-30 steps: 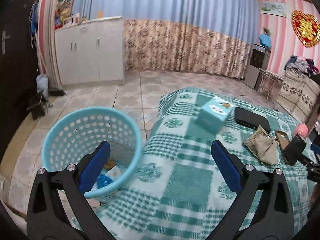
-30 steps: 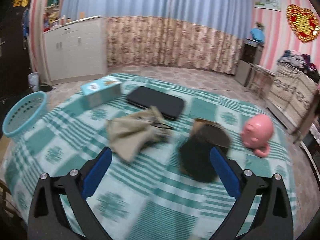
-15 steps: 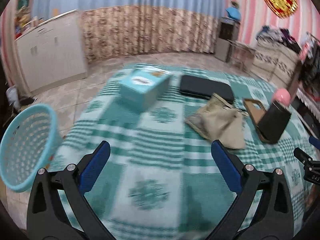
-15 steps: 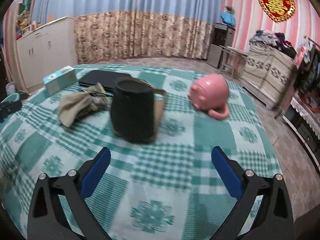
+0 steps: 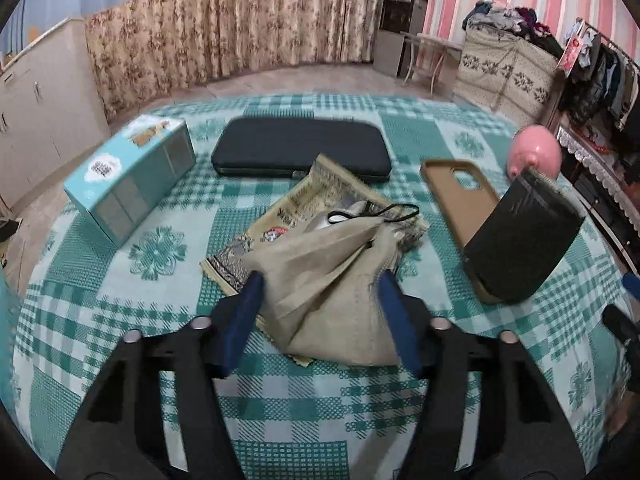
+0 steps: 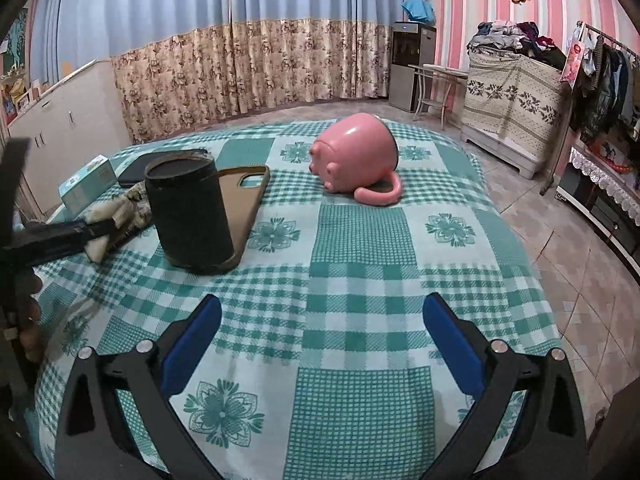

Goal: Collect trash
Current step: 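Grasp the beige cloth bag with the left tool, then grasp the black cylindrical container with the right tool while the left tool holds the beige bag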

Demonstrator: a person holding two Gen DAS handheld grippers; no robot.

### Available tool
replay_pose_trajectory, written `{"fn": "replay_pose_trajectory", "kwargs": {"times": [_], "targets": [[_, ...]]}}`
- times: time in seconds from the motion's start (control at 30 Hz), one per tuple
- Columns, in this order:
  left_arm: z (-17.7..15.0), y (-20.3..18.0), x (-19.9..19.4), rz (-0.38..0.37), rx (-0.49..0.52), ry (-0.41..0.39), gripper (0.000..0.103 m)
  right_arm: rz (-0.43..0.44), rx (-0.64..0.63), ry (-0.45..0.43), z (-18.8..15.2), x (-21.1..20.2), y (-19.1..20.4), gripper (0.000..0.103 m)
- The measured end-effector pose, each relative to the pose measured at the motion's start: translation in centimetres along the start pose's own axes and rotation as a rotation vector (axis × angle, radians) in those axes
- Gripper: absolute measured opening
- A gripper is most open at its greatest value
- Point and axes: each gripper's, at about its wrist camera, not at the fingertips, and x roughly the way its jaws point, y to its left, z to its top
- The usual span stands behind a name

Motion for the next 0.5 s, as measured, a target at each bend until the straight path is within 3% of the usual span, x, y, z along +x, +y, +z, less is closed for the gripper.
{"fn": "replay_pose_trajectory", "kwargs": {"times": [0.13,0.3,0.5], "targets": [[-0.1,0.2,-2.1,-0.027,0.007,-0.056,0.026,0.023,-0.005,-0.008,0.7,0.2,0.8,0.098],[-0.1,1.1,-6.0,0.005,0.024,-0.128,0.024,0.060,-0.055,-0.046,2.0,0.8,4.3,0.098],[-0.7,4.6,-9.4,0.081,0.012,-0.147,0.024,0.103,-0.091,-0.040,4.4,2.8,7.9,0.098]]}}
